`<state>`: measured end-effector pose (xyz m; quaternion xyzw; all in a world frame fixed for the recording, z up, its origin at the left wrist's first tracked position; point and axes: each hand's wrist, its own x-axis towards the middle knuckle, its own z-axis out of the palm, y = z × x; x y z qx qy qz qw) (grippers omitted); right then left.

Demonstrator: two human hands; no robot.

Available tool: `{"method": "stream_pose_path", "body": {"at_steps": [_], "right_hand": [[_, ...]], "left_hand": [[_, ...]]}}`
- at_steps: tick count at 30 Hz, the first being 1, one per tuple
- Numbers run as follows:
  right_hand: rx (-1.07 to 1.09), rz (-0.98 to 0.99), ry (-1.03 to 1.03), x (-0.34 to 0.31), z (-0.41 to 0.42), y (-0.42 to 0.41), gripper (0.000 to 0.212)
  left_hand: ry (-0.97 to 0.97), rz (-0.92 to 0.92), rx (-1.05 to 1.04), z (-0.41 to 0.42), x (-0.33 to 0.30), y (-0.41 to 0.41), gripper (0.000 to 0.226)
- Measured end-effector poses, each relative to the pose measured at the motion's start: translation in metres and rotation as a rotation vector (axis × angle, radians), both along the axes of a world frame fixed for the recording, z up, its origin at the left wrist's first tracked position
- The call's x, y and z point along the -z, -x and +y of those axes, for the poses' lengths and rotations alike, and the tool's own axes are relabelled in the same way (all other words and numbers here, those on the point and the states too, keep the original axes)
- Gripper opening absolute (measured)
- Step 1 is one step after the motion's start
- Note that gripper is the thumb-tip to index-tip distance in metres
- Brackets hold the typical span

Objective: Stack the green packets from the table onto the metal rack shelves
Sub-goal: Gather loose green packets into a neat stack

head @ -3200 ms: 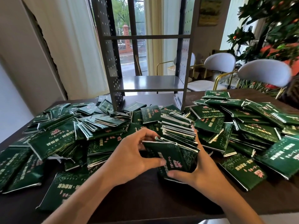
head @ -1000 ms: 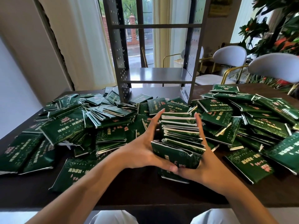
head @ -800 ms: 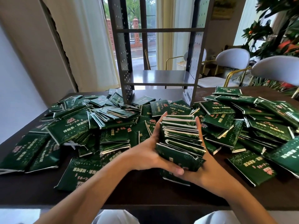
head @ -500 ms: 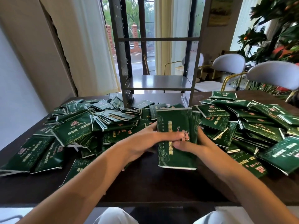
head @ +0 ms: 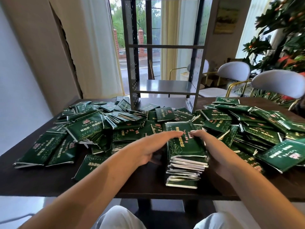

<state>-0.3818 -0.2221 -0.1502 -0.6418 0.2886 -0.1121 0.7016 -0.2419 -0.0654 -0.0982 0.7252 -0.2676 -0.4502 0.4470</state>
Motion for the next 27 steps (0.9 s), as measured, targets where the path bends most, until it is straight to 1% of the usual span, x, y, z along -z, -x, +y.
{"method": "stream_pose_path", "body": {"at_steps": [1, 2, 4, 5, 7, 10, 12, 13, 14, 16, 18, 19, 20, 21, 22, 23, 25, 27], "right_hand": [[0.048, 0.012, -0.028, -0.017, 0.019, -0.002, 0.078], [0.087, 0.007, -0.056, -0.022, 0.028, -0.002, 0.068], [0.079, -0.057, -0.170, -0.019, 0.038, -0.012, 0.057], [0.078, -0.043, -0.183, -0.018, 0.042, -0.015, 0.056], [0.135, -0.087, -0.242, -0.012, 0.042, -0.024, 0.063], [0.170, -0.114, -0.208, -0.013, 0.046, -0.030, 0.073], [0.194, -0.077, -0.174, -0.011, 0.046, -0.033, 0.088], [0.209, -0.070, -0.161, -0.014, 0.048, -0.032, 0.089], [0.213, -0.087, -0.130, -0.014, 0.048, -0.032, 0.085], [0.220, -0.137, -0.034, -0.017, 0.049, -0.030, 0.069], [0.248, -0.155, 0.015, -0.018, 0.045, -0.026, 0.062], [0.256, -0.149, 0.028, -0.019, 0.045, -0.025, 0.061], [0.266, -0.144, 0.038, -0.020, 0.045, -0.025, 0.060], [0.271, -0.137, 0.036, -0.022, 0.047, -0.024, 0.059], [0.272, -0.138, 0.029, -0.022, 0.047, -0.024, 0.059], [0.277, -0.141, 0.024, -0.023, 0.047, -0.024, 0.058], [0.293, -0.126, 0.032, -0.024, 0.047, -0.024, 0.056], [0.299, -0.106, 0.048, -0.023, 0.046, -0.024, 0.057]], "left_hand": [[0.029, 0.028, -0.021, -0.001, 0.000, 0.003, 0.057], [0.061, 0.056, -0.042, -0.001, 0.003, 0.006, 0.051], [0.112, 0.117, -0.075, -0.001, 0.002, 0.008, 0.032], [0.135, 0.152, -0.077, -0.001, 0.000, 0.010, 0.025], [0.161, 0.207, -0.085, 0.001, -0.003, 0.011, 0.021], [0.182, 0.213, -0.100, 0.001, -0.003, 0.014, 0.026], [0.193, 0.173, -0.098, 0.000, 0.000, 0.014, 0.026], [0.198, 0.160, -0.096, -0.001, 0.001, 0.014, 0.025], [0.206, 0.162, -0.085, -0.001, 0.001, 0.015, 0.022], [0.213, 0.159, -0.074, -0.001, 0.001, 0.013, 0.016], [0.209, 0.119, -0.078, 0.000, 0.000, 0.010, 0.015], [0.195, 0.070, -0.086, 0.001, 0.000, 0.007, 0.017], [0.166, -0.002, -0.094, 0.002, -0.002, 0.005, 0.031], [0.122, -0.095, -0.092, 0.004, -0.004, 0.000, 0.050], [0.078, -0.201, -0.083, 0.007, -0.008, -0.003, 0.062], [0.052, -0.310, -0.067, 0.011, -0.012, -0.007, 0.062], [0.056, -0.540, -0.053, 0.018, -0.023, -0.019, 0.041], [0.045, -0.849, -0.079, 0.023, -0.034, -0.032, 0.030]]}}
